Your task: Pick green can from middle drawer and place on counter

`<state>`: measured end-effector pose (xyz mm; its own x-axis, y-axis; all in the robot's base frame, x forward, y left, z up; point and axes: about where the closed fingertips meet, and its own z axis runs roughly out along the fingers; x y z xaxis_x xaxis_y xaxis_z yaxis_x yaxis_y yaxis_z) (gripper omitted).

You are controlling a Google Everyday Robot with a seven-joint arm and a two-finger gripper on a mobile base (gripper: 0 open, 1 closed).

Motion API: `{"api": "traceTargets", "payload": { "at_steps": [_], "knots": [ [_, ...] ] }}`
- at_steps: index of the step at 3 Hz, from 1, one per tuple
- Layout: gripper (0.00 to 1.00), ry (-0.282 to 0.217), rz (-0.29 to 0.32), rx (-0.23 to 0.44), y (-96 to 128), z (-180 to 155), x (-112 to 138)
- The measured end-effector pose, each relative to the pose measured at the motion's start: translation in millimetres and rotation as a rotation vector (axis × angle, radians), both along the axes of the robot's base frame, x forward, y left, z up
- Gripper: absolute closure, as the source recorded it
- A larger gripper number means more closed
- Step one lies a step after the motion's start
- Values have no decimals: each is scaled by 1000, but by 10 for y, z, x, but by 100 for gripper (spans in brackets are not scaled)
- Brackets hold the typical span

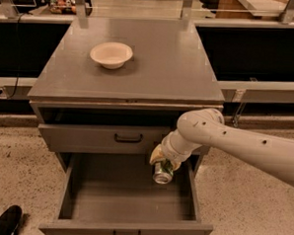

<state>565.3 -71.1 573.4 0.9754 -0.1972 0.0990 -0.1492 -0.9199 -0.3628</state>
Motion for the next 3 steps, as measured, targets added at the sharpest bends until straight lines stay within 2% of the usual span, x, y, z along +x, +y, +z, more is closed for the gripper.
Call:
{"api": "traceTargets", "payload": {
  "at_steps": [1, 2, 3],
  "knots": [
    [100, -12, 65, -27, -101, 306, 24],
    [100, -16, 105, -43, -142, 437, 26],
    [100, -15, 105, -43, -142, 436, 26]
  ]
}}
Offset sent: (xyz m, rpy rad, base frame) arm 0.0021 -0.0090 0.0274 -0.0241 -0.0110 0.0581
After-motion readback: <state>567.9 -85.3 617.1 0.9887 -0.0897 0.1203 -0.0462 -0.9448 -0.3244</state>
